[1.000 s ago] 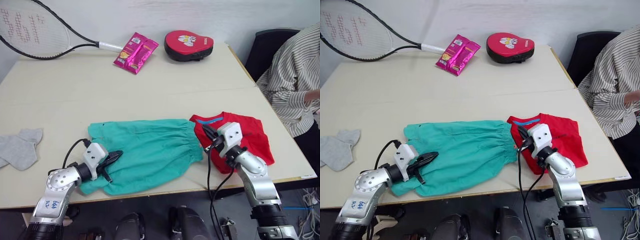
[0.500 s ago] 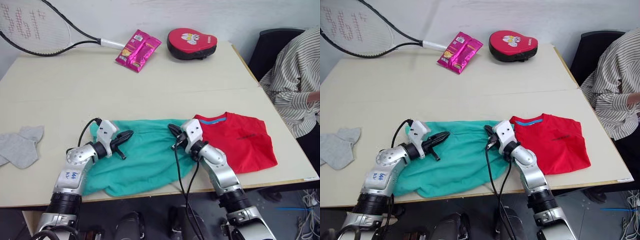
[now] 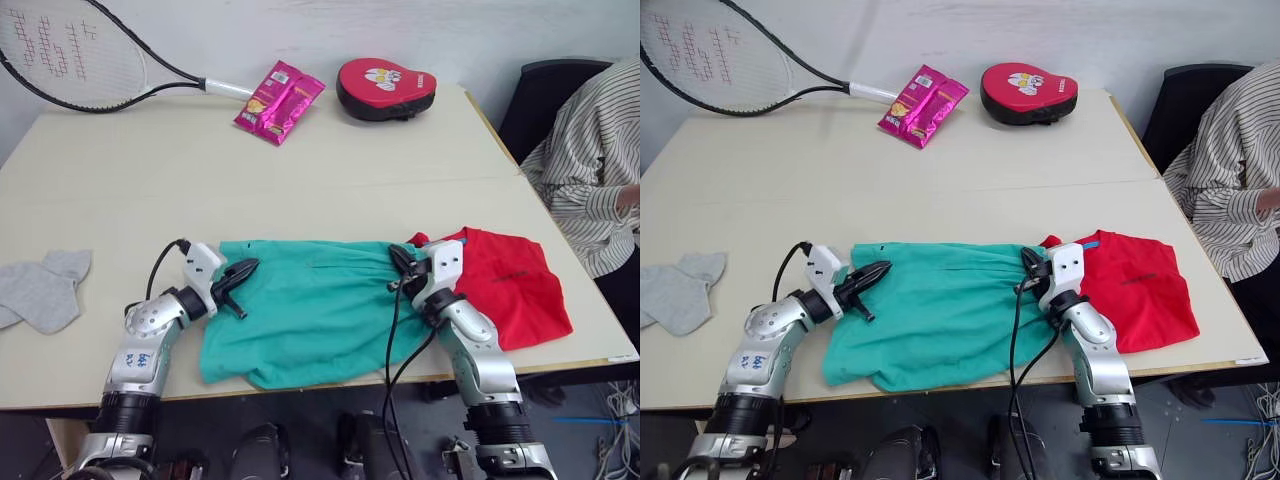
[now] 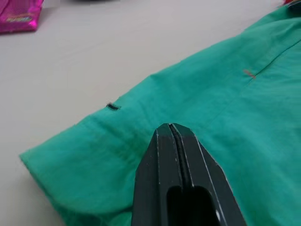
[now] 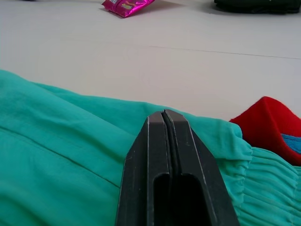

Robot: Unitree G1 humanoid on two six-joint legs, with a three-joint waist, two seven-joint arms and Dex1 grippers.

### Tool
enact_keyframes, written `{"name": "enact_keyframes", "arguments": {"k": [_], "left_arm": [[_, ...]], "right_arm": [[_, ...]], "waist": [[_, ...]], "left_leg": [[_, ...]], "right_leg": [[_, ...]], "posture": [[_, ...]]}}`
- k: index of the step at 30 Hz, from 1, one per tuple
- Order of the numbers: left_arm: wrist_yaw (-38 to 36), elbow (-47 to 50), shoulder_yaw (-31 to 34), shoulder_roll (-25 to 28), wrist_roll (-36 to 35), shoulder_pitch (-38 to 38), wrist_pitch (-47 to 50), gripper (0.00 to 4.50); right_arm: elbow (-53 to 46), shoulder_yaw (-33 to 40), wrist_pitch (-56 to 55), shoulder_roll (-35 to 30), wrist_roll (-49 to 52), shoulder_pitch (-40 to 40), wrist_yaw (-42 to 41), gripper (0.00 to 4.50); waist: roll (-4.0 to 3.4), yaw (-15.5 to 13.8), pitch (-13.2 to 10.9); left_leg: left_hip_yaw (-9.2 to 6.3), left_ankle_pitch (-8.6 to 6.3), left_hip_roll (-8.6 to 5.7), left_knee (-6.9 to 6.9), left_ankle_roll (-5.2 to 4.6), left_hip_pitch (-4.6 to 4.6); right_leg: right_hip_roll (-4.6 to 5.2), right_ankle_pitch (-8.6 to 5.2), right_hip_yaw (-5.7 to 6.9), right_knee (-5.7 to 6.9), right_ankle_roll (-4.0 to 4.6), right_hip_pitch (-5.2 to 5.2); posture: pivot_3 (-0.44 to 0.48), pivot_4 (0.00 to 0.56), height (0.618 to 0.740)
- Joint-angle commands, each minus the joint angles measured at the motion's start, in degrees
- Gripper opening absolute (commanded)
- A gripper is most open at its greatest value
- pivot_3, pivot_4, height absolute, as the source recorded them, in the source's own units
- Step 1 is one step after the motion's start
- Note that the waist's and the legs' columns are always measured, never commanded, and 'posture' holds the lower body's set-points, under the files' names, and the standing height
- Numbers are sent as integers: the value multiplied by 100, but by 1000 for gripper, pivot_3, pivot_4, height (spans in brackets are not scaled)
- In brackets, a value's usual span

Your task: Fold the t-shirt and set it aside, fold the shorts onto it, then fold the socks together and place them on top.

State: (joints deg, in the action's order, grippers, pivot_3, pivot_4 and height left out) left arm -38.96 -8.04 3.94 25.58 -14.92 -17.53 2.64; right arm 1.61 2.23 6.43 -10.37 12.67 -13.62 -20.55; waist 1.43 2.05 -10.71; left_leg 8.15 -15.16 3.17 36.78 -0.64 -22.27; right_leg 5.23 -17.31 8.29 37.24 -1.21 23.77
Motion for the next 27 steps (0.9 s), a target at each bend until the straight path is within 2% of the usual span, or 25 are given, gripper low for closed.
{"name": "enact_keyframes", "arguments": {"k": [1, 3, 7, 10, 14, 18, 20, 23, 27], "left_arm": [[-267, -20, -32, -61, -146, -266, -156, 4], [-575, 13, -121, -144, -301, -419, -195, 4], [-1001, 139, -274, -229, -438, -516, -148, 4], [-1239, 137, -476, -234, -355, -557, -158, 4], [-1371, -27, -719, -310, -170, -627, -256, 0], [-1420, -169, -927, -362, 13, -655, -320, 0], [-1397, -182, -1004, -360, 92, -648, -274, 0], [-1323, -202, -1125, -311, 259, -661, -96, 0], [-1303, -342, -1285, -189, 539, -640, 13, 0]], "right_arm": [[-620, 50, 148, 67, 109, 46, 145, 15], [-1262, 128, 554, -54, 328, 182, 112, 15], [-2665, 624, 1515, -559, 1236, 639, -96, 15], [-3625, 1403, 2474, -971, 2717, 1264, -79, 15], [-4307, 2349, 3453, -1359, 5180, 2427, 663, 1273], [-4649, 2660, 3506, -1692, 7559, 3723, 1653, 2610], [-4728, 2550, 3499, -1865, 8321, 4326, 1956, 3355], [-4725, 2322, 3335, -1861, 8724, 4857, 2284, 4388], [-4147, 1970, 3066, -1545, 8685, 5069, 2815, 4453]], "waist": [[-7, 44, -5], [-31, 25, -21], [-47, -225, -34], [-48, -336, -35], [-48, -358, -35], [-49, -349, -36], [-51, -328, -38], [-51, -340, -38], [-55, -346, -40]], "left_leg": [[-101, 41, -52, -33, -6, -13], [-261, 151, -156, -122, -14, -30], [-240, 143, -145, -108, -17, -38], [-244, 120, -143, -84, -28, -57], [-246, 100, -142, -81, -45, -75], [-245, 93, -143, -83, -53, -84], [-238, 90, -141, -82, -58, -85], [-236, 89, -137, -77, -59, -83], [-238, 76, -133, -79, -39, -88]], "right_leg": [[51, -8, 103, -22, -12, -43], [140, -22, 248, -45, -40, -87], [133, -26, 199, -40, -45, -76], [132, -23, 197, -57, -48, -76], [131, -20, 200, -86, -55, -76], [128, -15, 204, -108, -64, -76], [128, -9, 201, -114, -75, -77], [123, -5, 198, -133, -92, -85], [117, -5, 187, -175, -116, -97]], "posture": [[0, 150, 740], [0, 150, 740], [0, 150, 740], [0, 150, 740], [0, 150, 740], [0, 150, 740], [0, 150, 740], [0, 150, 740], [0, 150, 740]]}}
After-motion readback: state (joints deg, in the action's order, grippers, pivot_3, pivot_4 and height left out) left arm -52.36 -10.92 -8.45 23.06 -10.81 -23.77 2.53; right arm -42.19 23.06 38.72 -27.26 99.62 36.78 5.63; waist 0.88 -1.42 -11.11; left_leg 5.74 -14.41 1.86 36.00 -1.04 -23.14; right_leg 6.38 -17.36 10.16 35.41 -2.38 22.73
